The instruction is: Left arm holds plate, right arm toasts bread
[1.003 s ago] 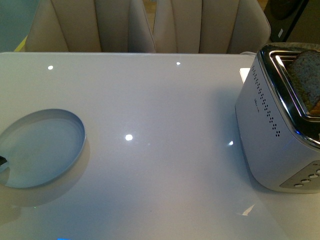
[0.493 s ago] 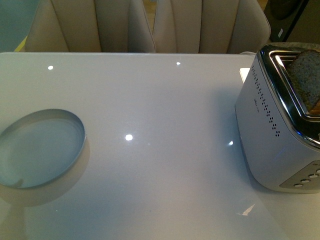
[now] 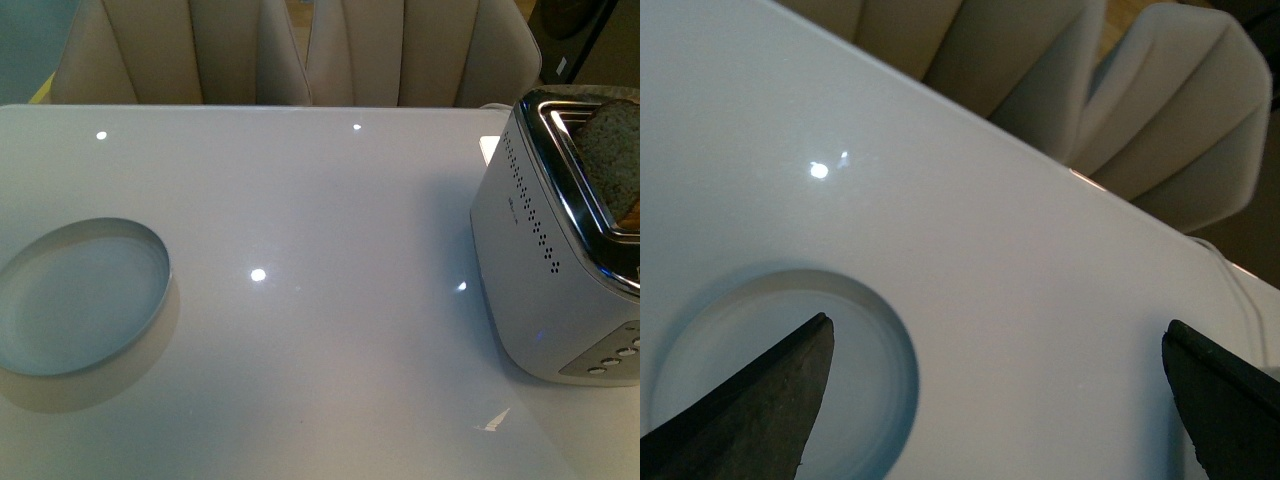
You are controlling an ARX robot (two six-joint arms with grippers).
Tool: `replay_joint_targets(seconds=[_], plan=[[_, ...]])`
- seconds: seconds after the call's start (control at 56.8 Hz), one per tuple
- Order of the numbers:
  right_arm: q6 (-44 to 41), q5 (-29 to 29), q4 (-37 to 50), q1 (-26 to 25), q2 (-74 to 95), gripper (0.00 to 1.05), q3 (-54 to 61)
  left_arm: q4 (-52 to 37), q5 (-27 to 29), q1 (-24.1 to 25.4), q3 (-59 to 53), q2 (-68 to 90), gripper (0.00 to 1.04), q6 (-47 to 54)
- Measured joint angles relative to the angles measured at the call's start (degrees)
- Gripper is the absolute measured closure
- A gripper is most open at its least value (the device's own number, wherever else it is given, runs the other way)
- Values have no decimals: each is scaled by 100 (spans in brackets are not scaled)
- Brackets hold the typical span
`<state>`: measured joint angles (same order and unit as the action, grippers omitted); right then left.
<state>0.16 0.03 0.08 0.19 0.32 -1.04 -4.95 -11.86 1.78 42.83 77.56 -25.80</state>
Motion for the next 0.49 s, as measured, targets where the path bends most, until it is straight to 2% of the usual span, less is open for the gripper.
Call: replay_joint_targets(seconds=[0.194, 0.282, 0.299, 0.317, 0.37, 0.44, 0.493], plan=[[0, 0, 0, 0, 0, 9, 0, 483, 409, -577, 393, -286, 7, -219], [0, 0, 0, 0, 0, 9, 0, 457, 485, -688, 433, -332, 7, -203], [0, -2, 0, 0, 0, 9, 0, 140, 723, -734, 332, -334, 10, -28], [0, 0, 0, 0, 0, 9, 0, -621, 1119, -752, 79, -354, 15, 234], [0, -2, 0, 0, 0, 9, 0, -1832, 1556, -756, -433, -444, 24, 944], [0, 4, 0, 0, 0, 9, 0, -3018, 1663, -715, -1086, -656, 37, 1694], [0, 2, 0, 0, 0, 9, 0, -3521, 1652, -675, -1486, -892, 47, 2044]])
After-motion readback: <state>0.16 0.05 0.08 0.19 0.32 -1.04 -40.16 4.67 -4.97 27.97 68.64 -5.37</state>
